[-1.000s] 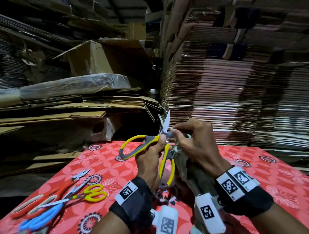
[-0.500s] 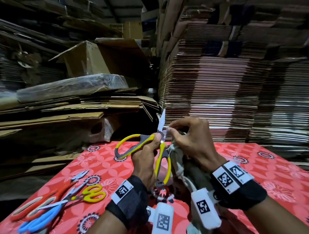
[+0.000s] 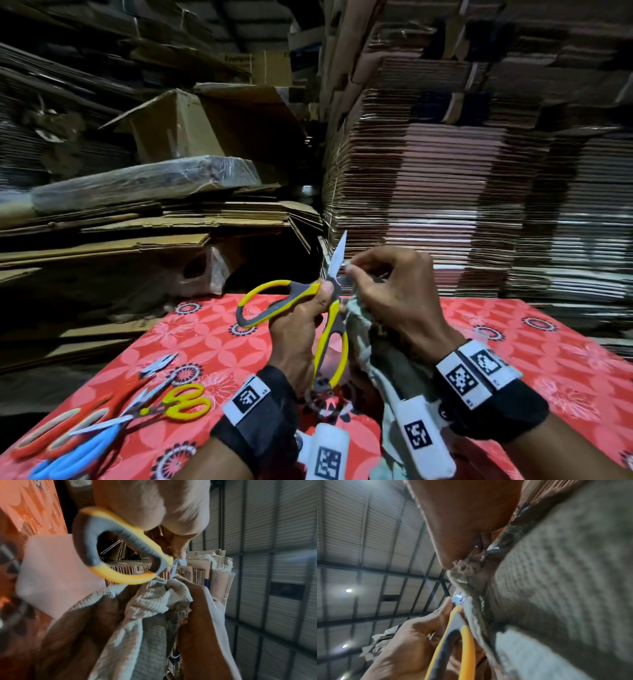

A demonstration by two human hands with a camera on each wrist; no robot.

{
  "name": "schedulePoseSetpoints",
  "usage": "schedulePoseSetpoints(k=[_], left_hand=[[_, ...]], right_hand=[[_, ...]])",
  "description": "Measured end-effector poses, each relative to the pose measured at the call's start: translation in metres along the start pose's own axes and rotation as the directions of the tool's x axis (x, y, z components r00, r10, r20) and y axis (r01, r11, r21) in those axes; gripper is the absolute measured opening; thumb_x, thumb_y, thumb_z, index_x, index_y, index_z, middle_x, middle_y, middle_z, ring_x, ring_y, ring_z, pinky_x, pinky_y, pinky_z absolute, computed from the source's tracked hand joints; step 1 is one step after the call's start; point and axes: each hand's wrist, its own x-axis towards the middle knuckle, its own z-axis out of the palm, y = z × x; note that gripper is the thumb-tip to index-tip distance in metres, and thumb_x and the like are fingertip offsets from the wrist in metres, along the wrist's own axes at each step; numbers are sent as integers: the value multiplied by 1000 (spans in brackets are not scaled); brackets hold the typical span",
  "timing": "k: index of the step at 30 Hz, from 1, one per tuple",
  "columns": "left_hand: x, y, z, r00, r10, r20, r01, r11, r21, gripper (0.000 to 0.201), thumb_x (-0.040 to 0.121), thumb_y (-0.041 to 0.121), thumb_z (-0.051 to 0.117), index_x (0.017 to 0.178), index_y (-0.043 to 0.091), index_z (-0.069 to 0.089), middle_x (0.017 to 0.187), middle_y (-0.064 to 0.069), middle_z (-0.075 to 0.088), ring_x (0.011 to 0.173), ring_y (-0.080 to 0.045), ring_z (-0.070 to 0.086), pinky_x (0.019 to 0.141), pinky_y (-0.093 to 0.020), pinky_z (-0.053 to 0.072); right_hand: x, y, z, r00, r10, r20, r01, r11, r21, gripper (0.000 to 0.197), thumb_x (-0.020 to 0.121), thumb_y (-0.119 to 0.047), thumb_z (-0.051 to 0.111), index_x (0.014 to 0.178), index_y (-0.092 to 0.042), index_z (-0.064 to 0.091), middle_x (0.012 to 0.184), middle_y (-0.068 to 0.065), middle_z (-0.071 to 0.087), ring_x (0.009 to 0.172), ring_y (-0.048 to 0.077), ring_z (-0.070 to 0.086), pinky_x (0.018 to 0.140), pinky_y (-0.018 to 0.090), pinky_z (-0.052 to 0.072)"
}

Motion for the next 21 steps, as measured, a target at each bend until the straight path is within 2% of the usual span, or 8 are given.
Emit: schedulePoseSetpoints(k=[3,5,9,11,14,17,19,21], left_hand=[[-1,0,1,1000,1,-11,-1,1000,-3,43,68,32,95,100,7,82,109,-19,78,111,-43,71,102,-59,55],[3,0,-1,1000,3,-20,-2,1000,20,48,62,42,96,96,11,83,107,-18,78,110,-42,72,101,-61,54],[1,2,-2,999,30,-23,-28,996,81,11,81,26,88,78,16,83,93,-9,80,92,-30,74,102,-55,55],[-1,5,1,999,12,-52,-10,999,43,11,81,22,87,82,12,84,95,-11,80,92,-33,74,101,-55,56],[-7,9,6,999,-4,-49,2,999,-36,23,86,17,83,104,3,80,104,-21,78,100,-38,76,94,-50,61],[-8,11,9,999,-10,-36,7,995,-95,28,89,16,79,112,1,76,104,-21,78,90,-28,78,75,-37,65],[-5,9,8,999,-3,-41,-1,995,-103,38,80,24,85,111,3,78,106,-22,78,89,-27,77,83,-40,64],[-3,7,8,1000,-12,-20,10,995,-104,57,63,36,94,109,6,80,109,-22,77,100,-31,76,98,-51,59]], right_hand=[[0,-6,2,999,-4,41,2,999,51,4,80,-17,84,81,-21,83,72,-15,76,69,-6,70,65,17,56],[5,1,-2,1000,10,5,-10,1000,27,3,80,-20,83,82,-22,83,72,-16,75,69,-5,70,66,21,58],[9,14,-12,998,46,-41,-47,998,-28,4,83,-23,81,87,-22,83,76,-14,76,71,-3,71,69,30,61],[13,12,-17,998,39,-48,-39,999,3,3,84,-22,82,87,-21,82,75,-15,75,71,-4,70,69,23,60],[17,3,-21,999,25,-25,-23,996,88,9,86,-20,83,94,-21,81,82,-17,75,77,-5,71,70,11,54],[17,-6,-18,991,20,136,-40,988,150,10,88,-15,82,97,-19,82,87,-13,78,82,-2,73,73,15,57],[14,-9,-14,982,8,190,-36,989,142,9,88,-12,80,94,-20,83,84,-13,78,82,-2,73,72,16,56],[10,-9,-9,982,25,185,-50,990,128,11,87,-11,79,90,-21,84,79,-15,77,76,-4,70,68,11,51]])
